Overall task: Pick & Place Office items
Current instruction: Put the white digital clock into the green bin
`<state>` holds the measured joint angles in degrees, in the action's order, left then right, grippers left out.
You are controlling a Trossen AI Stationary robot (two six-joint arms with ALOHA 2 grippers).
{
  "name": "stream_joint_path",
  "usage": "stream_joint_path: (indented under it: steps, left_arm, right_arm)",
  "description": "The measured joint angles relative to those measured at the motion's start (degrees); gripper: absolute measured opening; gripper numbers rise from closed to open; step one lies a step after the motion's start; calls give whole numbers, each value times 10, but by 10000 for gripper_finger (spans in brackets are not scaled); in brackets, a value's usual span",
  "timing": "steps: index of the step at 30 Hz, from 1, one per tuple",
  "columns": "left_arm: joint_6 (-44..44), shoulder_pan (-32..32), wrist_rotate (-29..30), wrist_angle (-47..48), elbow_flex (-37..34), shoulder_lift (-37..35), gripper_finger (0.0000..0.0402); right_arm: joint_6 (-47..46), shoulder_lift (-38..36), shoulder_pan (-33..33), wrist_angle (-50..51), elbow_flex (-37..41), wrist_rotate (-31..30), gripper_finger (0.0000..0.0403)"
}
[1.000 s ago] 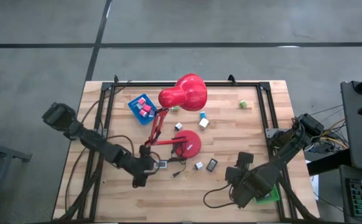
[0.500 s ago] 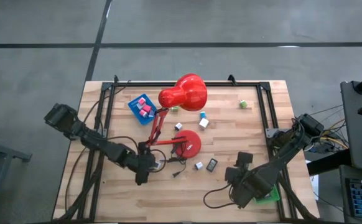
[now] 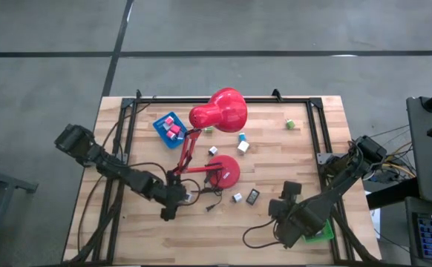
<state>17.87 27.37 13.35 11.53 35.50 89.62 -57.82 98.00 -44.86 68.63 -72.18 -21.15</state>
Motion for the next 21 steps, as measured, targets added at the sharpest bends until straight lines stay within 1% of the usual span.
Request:
stream_joint_path:
  steps: [7,12,16,21]
  left_arm:
    - [6,0,-6,15,0,-1,280]
    - [6,0,-14,21,0,-1,259]
    - [13,0,-24,21,-1,-1,223]
    - [19,1,-35,21,-1,-1,158]
  right_arm:
    - [0,0,0,-1,0,2,226]
    - [0,0,0,-2,0,2,226]
    - [0,0,0,-3,0,2,226]
    - [0,0,0,-4,0,2,226]
